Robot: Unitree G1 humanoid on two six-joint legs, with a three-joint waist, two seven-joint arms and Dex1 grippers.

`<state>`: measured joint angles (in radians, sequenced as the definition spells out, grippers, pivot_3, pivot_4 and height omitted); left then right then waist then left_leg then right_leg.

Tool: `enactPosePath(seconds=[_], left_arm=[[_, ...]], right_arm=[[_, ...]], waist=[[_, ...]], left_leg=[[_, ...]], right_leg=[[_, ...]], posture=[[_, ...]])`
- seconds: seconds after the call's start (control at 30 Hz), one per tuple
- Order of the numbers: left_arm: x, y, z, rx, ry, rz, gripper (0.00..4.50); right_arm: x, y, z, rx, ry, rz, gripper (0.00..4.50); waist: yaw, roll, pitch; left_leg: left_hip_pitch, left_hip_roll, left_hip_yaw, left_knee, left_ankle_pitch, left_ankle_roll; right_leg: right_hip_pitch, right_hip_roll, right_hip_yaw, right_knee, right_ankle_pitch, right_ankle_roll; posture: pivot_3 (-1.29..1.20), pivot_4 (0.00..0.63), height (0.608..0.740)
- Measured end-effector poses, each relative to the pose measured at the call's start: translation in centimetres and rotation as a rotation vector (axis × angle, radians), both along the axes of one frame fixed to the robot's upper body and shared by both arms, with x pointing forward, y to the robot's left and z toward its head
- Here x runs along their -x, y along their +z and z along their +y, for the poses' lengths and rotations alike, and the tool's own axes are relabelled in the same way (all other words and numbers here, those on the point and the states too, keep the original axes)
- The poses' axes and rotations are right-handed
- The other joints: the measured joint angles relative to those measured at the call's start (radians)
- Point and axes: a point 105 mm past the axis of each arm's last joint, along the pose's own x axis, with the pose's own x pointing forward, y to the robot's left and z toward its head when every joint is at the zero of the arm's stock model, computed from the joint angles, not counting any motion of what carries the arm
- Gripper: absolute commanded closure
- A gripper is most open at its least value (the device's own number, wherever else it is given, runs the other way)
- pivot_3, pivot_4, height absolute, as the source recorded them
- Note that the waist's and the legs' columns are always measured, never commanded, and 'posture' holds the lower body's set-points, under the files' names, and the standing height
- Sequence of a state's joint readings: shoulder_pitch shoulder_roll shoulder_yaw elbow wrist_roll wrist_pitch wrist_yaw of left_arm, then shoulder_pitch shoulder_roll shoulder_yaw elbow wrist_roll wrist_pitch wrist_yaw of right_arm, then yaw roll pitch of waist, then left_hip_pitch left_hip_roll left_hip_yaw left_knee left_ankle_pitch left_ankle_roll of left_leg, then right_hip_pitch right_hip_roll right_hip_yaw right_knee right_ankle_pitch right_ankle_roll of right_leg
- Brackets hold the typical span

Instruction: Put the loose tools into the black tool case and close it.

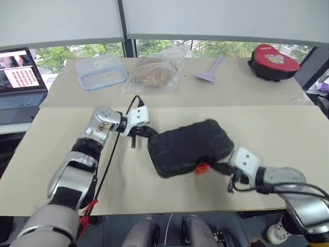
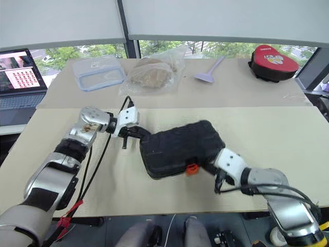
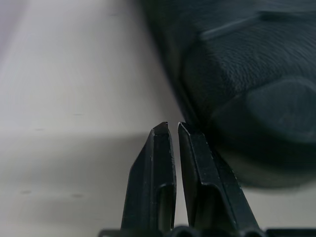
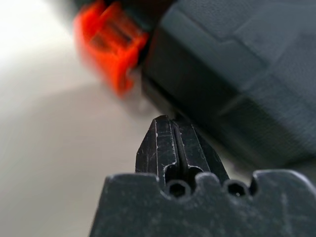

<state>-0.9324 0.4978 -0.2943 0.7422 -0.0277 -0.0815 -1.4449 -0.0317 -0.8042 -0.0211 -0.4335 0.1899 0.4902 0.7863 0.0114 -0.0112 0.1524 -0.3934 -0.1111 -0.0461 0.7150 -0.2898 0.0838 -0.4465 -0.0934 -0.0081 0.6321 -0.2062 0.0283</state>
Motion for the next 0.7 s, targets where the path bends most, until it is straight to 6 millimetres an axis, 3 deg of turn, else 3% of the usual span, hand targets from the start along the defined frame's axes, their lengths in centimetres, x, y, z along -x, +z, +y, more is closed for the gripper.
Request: enactPosePath(seconds=[0.13,0.27,0.37,0.47,0.6,0.7], left_arm=[[0.8,2.1,-1.0,0.105,-0.026,0.033,4.12],[1.5,7.7,-5.0,0.348,-0.052,0.042,4.12],[3.3,9.5,-8.6,0.402,-0.147,0.023,4.12],[3.9,7.8,-10.8,0.344,-0.18,0.025,4.12],[3.8,1.9,-12.8,0.156,-0.181,0.023,4.12],[3.9,1.0,-13.4,0.083,-0.263,-0.113,4.12]], right_arm=[[0.3,1.7,-1.0,-0.024,-0.022,-0.021,4.5],[1.1,3.1,-1.4,-0.082,-0.03,-0.024,4.5],[1.6,3.1,-1.3,-0.085,-0.027,-0.018,4.5],[2.2,2.4,-1.4,-0.08,-0.028,0.01,4.5],[2.9,1.6,-1.6,-0.075,-0.032,0.041,4.5],[3.7,0.7,-1.6,-0.066,-0.017,0.069,4.5]], waist=[[0.015,0.0,0.0],[0.021,0.0,0.0],[0.024,0.001,0.0],[0.025,0.001,-0.001],[0.027,0.001,-0.001],[0.028,0.001,-0.002]], left_leg=[[-0.013,-0.001,-0.003,0.01,0.0,0.0],[-0.014,-0.001,-0.003,0.015,0.0,0.001],[-0.011,-0.001,-0.002,0.015,0.0,0.001],[-0.011,-0.001,-0.001,0.015,0.0,0.001],[-0.011,-0.001,0.0,0.015,0.0,0.001],[-0.008,0.0,0.0,0.015,0.0,0.001]], right_leg=[[-0.011,0.0,-0.003,0.011,0.0,0.0],[-0.009,0.0,-0.002,0.009,0.001,0.001],[-0.008,0.0,0.0,0.01,0.001,0.001],[-0.008,0.001,0.0,0.011,0.001,0.001],[-0.008,0.001,0.002,0.011,0.001,0.001],[-0.006,0.0,0.002,0.01,0.001,0.001]], posture=[[0.0,0.15,0.722],[0.0,0.15,0.722],[0.0,0.15,0.722],[0.0,0.15,0.722],[0.0,0.15,0.722],[0.0,0.15,0.722]])
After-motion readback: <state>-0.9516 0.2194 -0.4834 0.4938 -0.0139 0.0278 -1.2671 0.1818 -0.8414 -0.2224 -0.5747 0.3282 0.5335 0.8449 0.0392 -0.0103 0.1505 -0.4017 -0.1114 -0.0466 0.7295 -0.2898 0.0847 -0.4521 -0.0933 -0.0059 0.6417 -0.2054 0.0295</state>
